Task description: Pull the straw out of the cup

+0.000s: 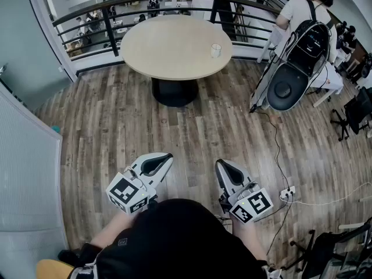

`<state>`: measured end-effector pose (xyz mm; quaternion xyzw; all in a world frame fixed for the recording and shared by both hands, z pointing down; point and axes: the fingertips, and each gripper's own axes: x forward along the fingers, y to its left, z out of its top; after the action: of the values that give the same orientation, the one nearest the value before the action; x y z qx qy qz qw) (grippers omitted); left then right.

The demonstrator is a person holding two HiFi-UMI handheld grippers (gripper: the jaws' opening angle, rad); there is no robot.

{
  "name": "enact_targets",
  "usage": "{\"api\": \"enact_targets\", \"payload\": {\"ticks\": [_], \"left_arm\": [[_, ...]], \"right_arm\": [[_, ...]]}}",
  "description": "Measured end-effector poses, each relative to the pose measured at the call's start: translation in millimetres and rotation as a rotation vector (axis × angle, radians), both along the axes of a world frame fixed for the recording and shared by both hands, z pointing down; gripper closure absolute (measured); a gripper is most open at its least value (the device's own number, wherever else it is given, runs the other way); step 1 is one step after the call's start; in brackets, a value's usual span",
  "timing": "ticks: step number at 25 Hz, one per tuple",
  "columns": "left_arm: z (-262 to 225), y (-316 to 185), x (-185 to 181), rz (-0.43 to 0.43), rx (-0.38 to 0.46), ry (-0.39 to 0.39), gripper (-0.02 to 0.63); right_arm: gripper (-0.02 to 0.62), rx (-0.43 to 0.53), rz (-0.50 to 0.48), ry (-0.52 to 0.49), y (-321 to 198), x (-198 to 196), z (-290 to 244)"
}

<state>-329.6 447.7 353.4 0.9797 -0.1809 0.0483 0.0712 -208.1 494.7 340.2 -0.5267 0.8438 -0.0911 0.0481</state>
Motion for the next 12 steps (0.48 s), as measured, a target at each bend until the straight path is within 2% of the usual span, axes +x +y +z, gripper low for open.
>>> {"api": "enact_targets", "payload": {"ticks": [7, 12], "left_arm": [[-3.4, 0.7, 6.7, 0.01, -0.001, 0.0, 0.597], [0.6, 10.0, 30.1, 0.022, -0.004, -0.006, 0.597]], "right_arm": [[0.575, -0.007, 0.005, -0.003, 3.0, 4.3, -1.0], [0.575, -0.004, 0.024, -0.006, 13.5, 28.5, 2.5]]}}
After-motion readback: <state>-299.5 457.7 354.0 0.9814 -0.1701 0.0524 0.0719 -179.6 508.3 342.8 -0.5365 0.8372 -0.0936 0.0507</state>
